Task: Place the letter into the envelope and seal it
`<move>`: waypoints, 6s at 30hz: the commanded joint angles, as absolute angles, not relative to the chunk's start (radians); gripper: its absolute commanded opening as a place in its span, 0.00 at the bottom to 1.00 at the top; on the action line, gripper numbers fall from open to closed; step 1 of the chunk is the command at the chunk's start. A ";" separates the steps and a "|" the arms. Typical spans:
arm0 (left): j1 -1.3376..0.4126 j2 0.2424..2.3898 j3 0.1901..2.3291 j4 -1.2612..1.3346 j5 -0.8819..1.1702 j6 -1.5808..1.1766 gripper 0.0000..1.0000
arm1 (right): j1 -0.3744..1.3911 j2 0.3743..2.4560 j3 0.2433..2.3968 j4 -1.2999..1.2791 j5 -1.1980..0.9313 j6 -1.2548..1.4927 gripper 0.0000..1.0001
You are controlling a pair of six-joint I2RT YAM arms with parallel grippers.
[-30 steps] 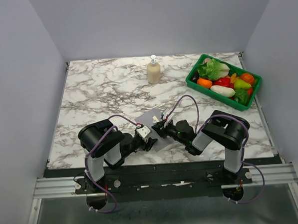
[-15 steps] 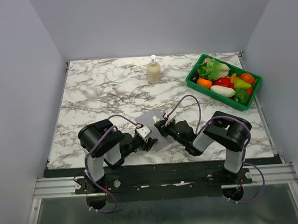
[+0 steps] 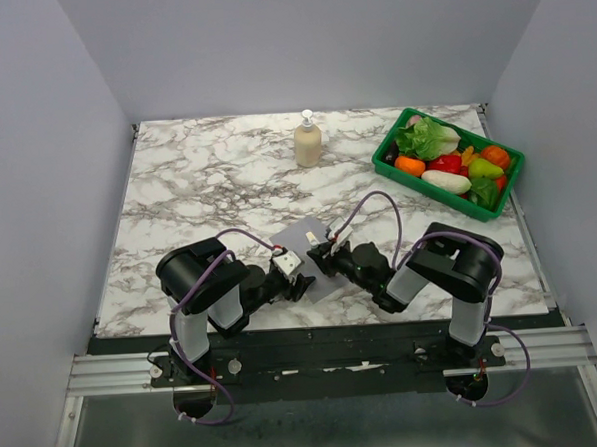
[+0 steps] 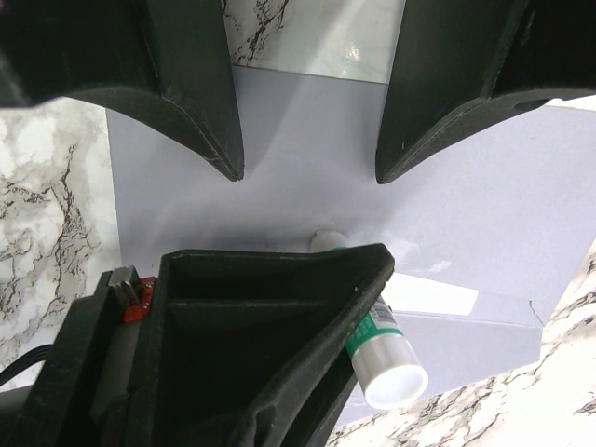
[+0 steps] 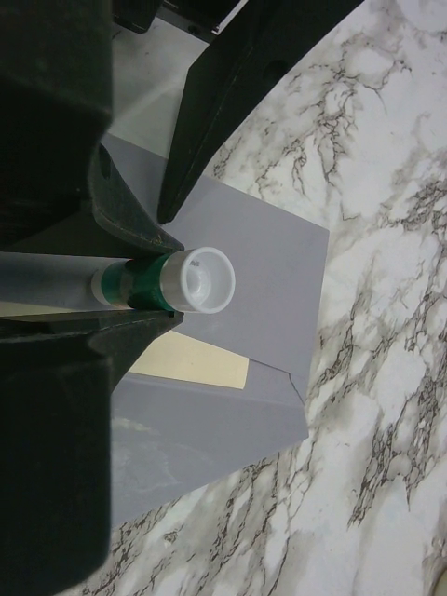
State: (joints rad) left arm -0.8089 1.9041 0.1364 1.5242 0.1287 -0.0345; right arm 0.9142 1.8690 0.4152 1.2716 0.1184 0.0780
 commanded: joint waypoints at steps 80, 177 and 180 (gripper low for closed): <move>-0.787 1.936 0.077 1.692 0.170 -0.064 0.66 | 0.465 1.856 1.356 -0.821 -0.207 0.175 0.01; -0.778 1.779 0.333 1.118 0.114 -0.058 0.00 | 0.730 2.019 1.313 -0.699 -0.282 0.221 0.01; -0.779 1.833 0.330 1.117 0.104 -0.081 0.00 | 0.730 2.022 1.319 -0.703 -0.279 0.221 0.01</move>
